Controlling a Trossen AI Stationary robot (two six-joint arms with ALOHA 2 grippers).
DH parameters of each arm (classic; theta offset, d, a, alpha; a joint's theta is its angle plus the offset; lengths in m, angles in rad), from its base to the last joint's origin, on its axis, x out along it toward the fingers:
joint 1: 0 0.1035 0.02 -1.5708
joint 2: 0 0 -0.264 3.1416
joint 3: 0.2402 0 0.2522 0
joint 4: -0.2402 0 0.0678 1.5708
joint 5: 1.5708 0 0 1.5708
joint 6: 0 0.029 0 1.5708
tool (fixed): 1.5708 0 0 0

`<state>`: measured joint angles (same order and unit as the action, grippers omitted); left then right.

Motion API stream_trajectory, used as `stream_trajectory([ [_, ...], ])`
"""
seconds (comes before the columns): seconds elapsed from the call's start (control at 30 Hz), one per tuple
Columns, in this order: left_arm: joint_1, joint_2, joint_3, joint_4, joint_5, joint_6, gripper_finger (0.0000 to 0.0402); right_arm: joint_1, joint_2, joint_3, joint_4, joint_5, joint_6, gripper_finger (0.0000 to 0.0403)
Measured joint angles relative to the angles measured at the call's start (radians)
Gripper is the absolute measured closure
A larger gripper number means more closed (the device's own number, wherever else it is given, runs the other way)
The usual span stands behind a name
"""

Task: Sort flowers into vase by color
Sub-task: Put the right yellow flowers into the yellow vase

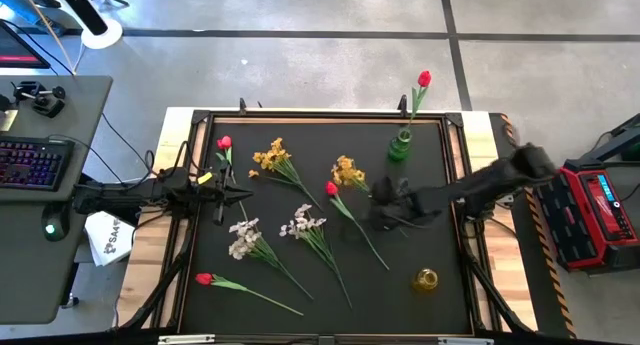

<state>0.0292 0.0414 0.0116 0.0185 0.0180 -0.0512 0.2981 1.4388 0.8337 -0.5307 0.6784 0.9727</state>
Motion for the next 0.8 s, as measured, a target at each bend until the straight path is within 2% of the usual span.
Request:
stream_trajectory([
  [0.1, 0.000, 0.000, 0.000, 0.000, 0.000, 0.000, 0.0395, 0.139, -0.130, 0.001, 0.002, 0.168, 0.048, 0.0396],
  [0.23, 0.000, 0.000, 0.000, 0.000, 0.000, 0.000, 0.0395, 0.371, -0.243, 0.001, 0.016, 0.407, 0.020, 0.0400],
  [0.5, 0.000, 0.000, 0.000, 0.000, 0.000, -0.035, 0.0395, 0.810, -0.253, 0.002, 0.077, 0.769, -0.057, 0.0401],
  [0.63, 0.000, 0.000, 0.000, 0.001, -0.001, -0.043, 0.0395, 0.939, -0.194, 0.002, 0.082, 0.891, -0.045, 0.0402],
  [0.8, 0.000, 0.000, 0.000, 0.007, -0.002, -0.043, 0.0395, 0.996, -0.101, 0.002, 0.079, 0.892, 0.037, 0.0402],
])
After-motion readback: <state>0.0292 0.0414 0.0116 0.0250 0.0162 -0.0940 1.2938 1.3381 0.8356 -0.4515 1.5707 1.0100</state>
